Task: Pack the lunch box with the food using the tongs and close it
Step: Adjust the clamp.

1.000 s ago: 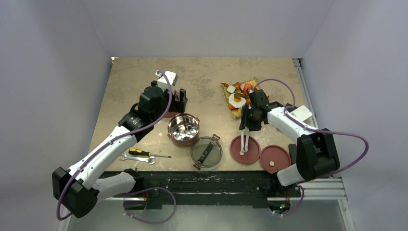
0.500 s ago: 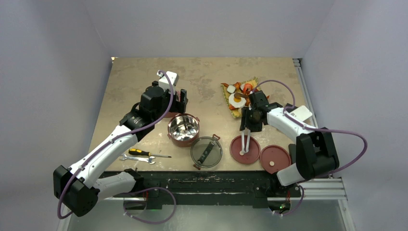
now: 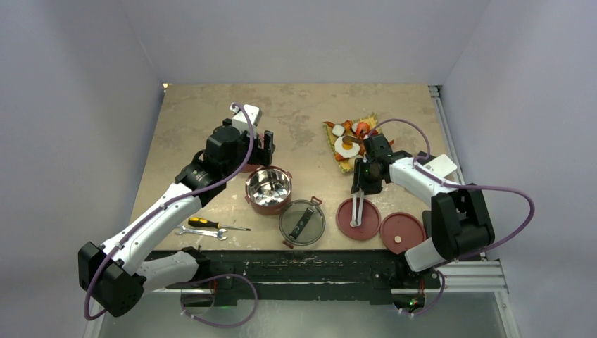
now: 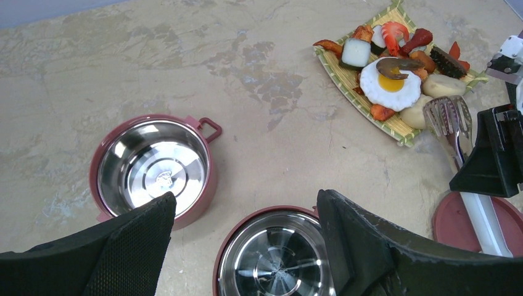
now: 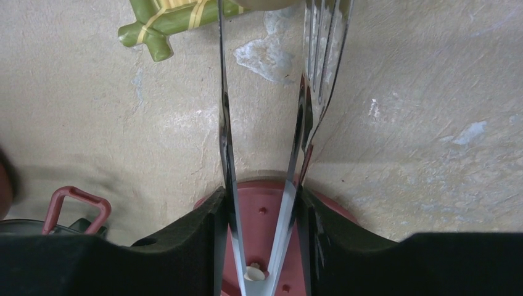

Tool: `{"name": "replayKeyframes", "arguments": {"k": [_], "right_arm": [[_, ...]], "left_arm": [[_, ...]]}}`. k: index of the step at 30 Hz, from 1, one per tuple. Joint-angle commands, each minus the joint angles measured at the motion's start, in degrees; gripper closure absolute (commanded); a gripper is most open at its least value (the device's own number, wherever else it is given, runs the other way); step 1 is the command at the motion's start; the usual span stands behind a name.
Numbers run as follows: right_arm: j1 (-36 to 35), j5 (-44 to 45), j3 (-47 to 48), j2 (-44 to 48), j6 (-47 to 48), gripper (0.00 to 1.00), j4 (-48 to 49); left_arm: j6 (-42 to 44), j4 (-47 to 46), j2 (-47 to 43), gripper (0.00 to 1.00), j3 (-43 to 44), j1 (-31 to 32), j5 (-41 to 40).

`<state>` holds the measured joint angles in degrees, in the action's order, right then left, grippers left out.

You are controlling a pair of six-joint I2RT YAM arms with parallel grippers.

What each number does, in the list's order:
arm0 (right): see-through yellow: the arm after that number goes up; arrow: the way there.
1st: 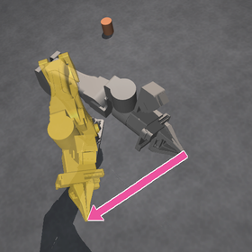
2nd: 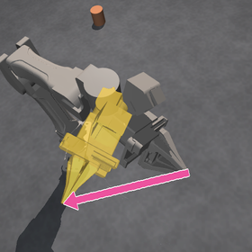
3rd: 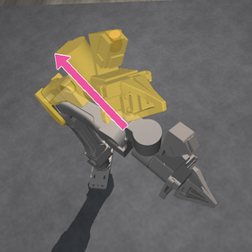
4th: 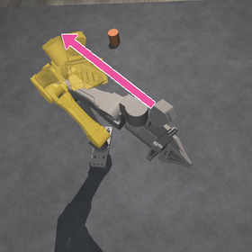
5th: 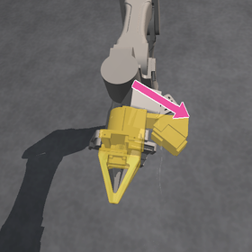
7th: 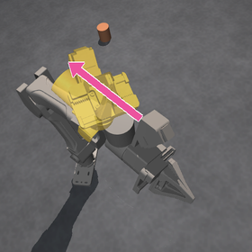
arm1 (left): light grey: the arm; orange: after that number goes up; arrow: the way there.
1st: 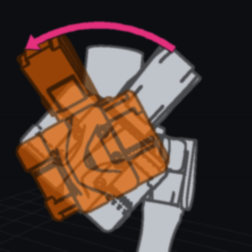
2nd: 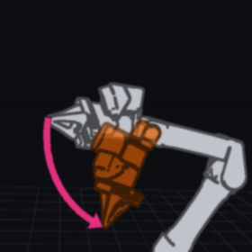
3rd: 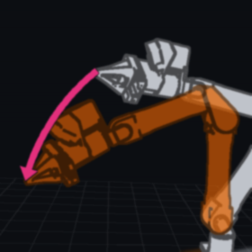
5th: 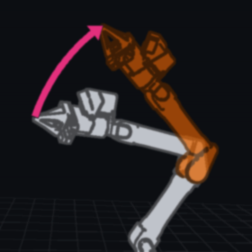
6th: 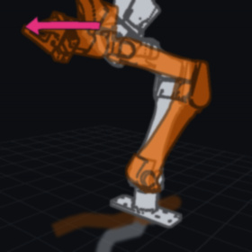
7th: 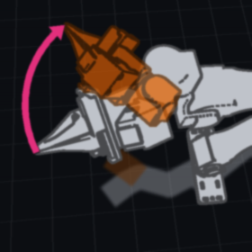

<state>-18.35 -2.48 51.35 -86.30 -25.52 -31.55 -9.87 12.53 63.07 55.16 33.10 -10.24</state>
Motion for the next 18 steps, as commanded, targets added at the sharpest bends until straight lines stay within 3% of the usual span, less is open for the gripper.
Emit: {"name": "replayKeyframes", "arguments": {"k": [1, 4, 10, 18], "right_arm": [[0.0, -2.7, 1.0, -0.1, 1.4, 0.74, 2.3], [0.0, -2.3, 1.3, 0.8, 1.5, 0.87, 1.7], [-0.1, -1.5, 2.7, 5.6, 0.4, 0.99, -0.6], [0.0, -0.4, 3.7, 10.2, -0.9, 1.0, -3.1]], "left_arm": [[-0.2, -0.4, 0.1, 0.16, 1.2, -0.2, 0.4], [-0.2, -0.4, 0.1, 0.16, 1.2, -0.3, 0.2], [-0.2, -0.5, -0.2, 0.16, 1.1, -0.2, 0.1], [-0.5, -0.8, -0.5, 0.16, 0.9, -0.2, 0.4]]}}
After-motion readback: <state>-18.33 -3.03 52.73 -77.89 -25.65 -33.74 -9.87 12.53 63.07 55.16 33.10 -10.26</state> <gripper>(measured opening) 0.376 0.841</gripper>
